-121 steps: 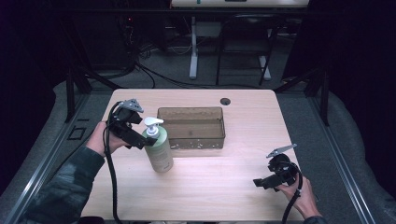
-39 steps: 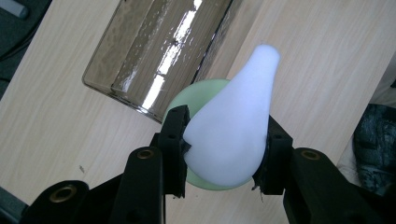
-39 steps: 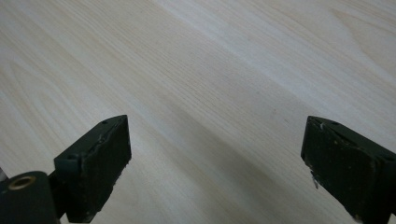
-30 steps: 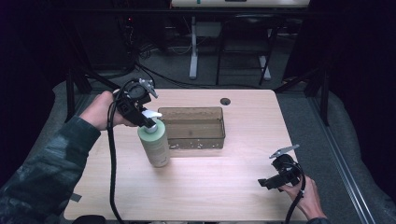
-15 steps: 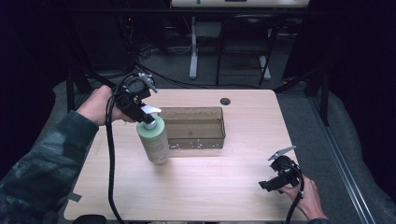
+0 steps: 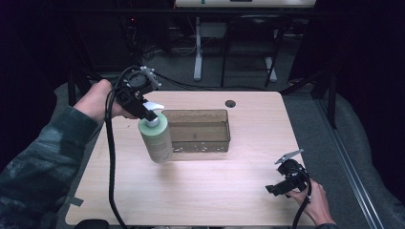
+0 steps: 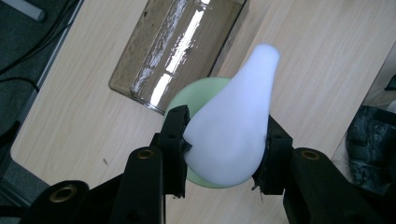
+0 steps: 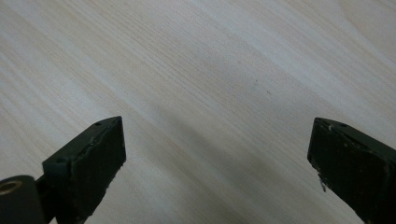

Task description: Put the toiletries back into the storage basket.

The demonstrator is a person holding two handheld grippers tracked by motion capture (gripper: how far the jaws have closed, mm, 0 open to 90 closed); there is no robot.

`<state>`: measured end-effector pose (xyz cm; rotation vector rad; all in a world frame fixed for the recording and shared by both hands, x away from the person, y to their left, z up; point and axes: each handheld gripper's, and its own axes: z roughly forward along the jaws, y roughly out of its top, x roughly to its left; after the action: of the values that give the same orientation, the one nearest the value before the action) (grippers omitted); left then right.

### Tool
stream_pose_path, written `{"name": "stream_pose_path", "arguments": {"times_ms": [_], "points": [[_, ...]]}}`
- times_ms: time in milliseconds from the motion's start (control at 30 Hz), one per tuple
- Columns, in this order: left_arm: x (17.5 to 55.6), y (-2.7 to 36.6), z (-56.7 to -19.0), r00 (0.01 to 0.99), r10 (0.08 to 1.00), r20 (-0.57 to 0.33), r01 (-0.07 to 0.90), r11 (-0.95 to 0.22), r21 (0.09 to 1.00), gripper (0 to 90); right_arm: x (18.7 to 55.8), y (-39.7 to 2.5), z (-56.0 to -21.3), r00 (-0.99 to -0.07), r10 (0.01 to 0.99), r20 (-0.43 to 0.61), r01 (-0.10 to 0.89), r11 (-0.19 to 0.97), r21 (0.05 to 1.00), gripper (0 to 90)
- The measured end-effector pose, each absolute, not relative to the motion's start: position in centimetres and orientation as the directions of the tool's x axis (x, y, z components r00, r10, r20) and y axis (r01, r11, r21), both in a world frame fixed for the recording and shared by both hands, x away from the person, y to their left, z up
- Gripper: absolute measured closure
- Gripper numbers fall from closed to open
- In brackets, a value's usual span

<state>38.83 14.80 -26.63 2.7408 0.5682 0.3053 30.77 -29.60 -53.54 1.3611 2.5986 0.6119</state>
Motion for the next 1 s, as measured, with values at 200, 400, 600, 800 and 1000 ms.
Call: {"name": "stream_pose_path", "arguments": {"times_ms": [200, 400, 600, 800, 1000], "points": [[38.9, 14.6, -26.0, 0.897, 0.415, 0.152, 0.343, -0.870, 0.353, 62.1, 30.8, -29.6, -53.6, -0.581, 0.812, 0.055, 0.754, 0.511, 0.413, 4.1], [39.0, 14.5, -25.2, 0.897, 0.413, 0.154, 0.340, -0.871, 0.356, 62.1, 30.8, -29.6, -53.6, -0.579, 0.813, 0.054, 0.754, 0.510, 0.413, 4.3], [39.2, 14.3, -24.5, 0.896, 0.413, 0.165, 0.337, -0.873, 0.352, 62.1, 30.8, -29.7, -53.5, -0.577, 0.814, 0.059, 0.755, 0.505, 0.419, 4.5], [39.5, 14.1, -24.0, 0.894, 0.416, 0.168, 0.340, -0.872, 0.352, 62.1, 30.8, -29.8, -53.5, -0.577, 0.814, 0.059, 0.755, 0.505, 0.419, 4.6], [39.8, 13.7, -23.5, 0.889, 0.425, 0.170, 0.345, -0.867, 0.360, 62.1, 30.8, -29.8, -53.5, -0.578, 0.814, 0.059, 0.755, 0.506, 0.417, 4.9]]}}
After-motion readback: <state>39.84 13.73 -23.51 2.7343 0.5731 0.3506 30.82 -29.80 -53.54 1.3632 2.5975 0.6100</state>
